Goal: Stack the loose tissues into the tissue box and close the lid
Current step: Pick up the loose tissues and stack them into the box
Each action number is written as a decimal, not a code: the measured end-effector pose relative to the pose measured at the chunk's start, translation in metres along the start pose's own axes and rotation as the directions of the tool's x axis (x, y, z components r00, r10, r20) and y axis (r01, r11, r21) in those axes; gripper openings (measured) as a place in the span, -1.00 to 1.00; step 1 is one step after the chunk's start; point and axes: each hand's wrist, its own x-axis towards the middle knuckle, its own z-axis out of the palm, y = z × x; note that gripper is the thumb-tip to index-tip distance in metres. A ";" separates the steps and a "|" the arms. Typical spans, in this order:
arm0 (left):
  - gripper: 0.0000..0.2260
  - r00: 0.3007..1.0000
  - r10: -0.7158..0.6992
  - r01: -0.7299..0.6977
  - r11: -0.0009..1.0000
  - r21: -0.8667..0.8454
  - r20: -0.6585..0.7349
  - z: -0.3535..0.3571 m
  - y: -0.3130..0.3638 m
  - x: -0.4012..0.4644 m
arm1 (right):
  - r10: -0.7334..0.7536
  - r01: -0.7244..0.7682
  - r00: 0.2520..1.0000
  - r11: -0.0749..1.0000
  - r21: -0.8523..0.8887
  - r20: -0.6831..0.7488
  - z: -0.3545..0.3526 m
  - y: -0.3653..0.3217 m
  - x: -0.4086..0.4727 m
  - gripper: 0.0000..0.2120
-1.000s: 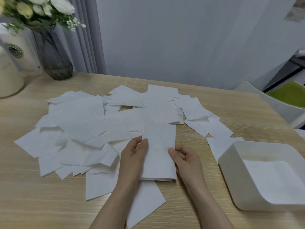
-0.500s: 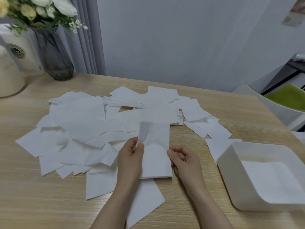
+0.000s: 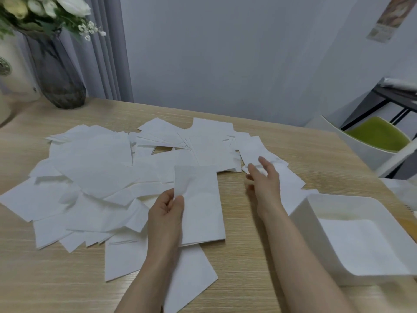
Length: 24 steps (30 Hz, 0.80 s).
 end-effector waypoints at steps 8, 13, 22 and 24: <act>-0.82 1.000 -0.006 0.006 0.999 0.039 -0.008 0.000 0.000 0.002 | 0.249 -0.246 0.968 0.935 0.255 0.020 0.013 -0.014 0.038 -0.51; -0.82 1.000 -0.004 0.004 0.999 0.037 -0.010 0.000 0.001 0.002 | 0.201 -0.213 0.977 0.953 0.217 0.076 0.006 -0.016 0.011 -0.62; -0.81 1.000 0.004 -0.002 0.999 0.054 -0.019 -0.001 -0.001 0.002 | 0.112 -0.107 0.973 0.994 -0.034 0.202 -0.028 -0.001 -0.098 -0.60; -0.81 1.000 0.002 -0.001 0.998 0.060 -0.016 0.000 -0.001 0.001 | 0.135 -0.129 0.965 0.991 -0.040 0.225 -0.037 0.002 -0.115 -0.62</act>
